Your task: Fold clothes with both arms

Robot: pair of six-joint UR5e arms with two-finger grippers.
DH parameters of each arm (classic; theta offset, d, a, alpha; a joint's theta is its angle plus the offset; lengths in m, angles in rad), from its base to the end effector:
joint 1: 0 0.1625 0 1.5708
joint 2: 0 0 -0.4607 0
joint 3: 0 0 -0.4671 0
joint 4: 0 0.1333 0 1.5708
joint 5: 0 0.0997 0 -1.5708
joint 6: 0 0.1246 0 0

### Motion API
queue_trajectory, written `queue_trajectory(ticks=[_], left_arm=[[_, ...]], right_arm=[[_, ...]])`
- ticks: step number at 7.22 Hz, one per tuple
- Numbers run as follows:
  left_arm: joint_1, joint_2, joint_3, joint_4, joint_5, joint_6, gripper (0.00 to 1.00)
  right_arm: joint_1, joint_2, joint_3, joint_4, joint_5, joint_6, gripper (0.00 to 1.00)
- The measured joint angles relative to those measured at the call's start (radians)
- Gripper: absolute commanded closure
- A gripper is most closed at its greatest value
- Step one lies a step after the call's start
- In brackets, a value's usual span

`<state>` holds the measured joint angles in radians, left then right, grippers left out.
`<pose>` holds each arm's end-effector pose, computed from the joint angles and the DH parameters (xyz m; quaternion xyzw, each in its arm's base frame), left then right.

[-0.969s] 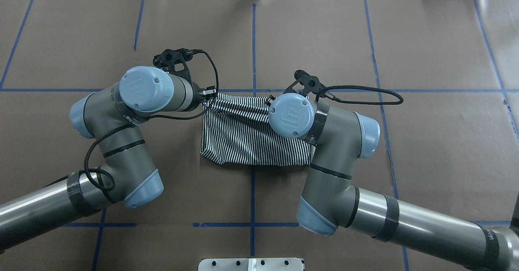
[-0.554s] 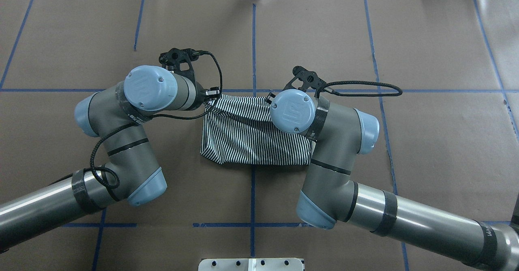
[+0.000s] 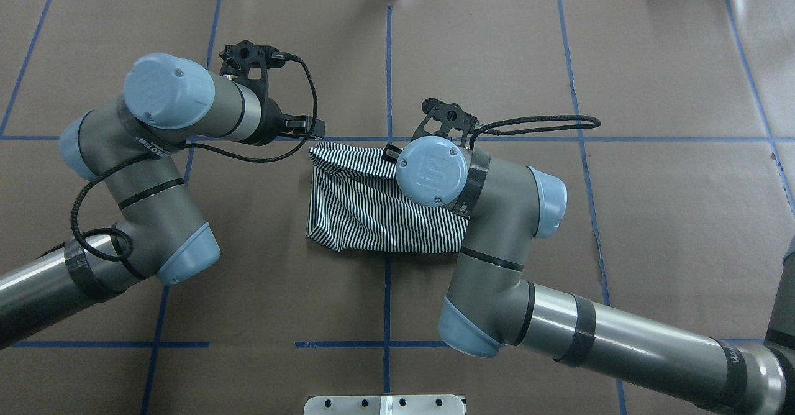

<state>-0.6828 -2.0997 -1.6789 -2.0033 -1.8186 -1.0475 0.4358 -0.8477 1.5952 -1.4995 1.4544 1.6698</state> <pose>0.5262 -0.5604 0.2530 0.1992 0.4768 -0.0052 0.8561 -0.6682 -0.4742 0.2021 0.1192 -0.3828 0.2643 0.8771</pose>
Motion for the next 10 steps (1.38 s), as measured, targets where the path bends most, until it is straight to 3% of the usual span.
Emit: queue_trajectory(ticks=[3,7,10], left_arm=[[-0.009,0.017,-0.011,-0.018,-0.021,0.013,0.0],[-0.009,0.019,-0.01,-0.018,-0.022,0.014,0.0],[-0.008,0.02,-0.009,-0.018,-0.022,0.013,0.0]], right_arm=[[-0.059,0.0,-0.021,-0.002,-0.038,-0.103,0.0],[-0.046,0.012,-0.101,-0.006,-0.047,-0.206,0.0],[0.078,0.106,-0.271,0.001,0.021,-0.265,0.0]])
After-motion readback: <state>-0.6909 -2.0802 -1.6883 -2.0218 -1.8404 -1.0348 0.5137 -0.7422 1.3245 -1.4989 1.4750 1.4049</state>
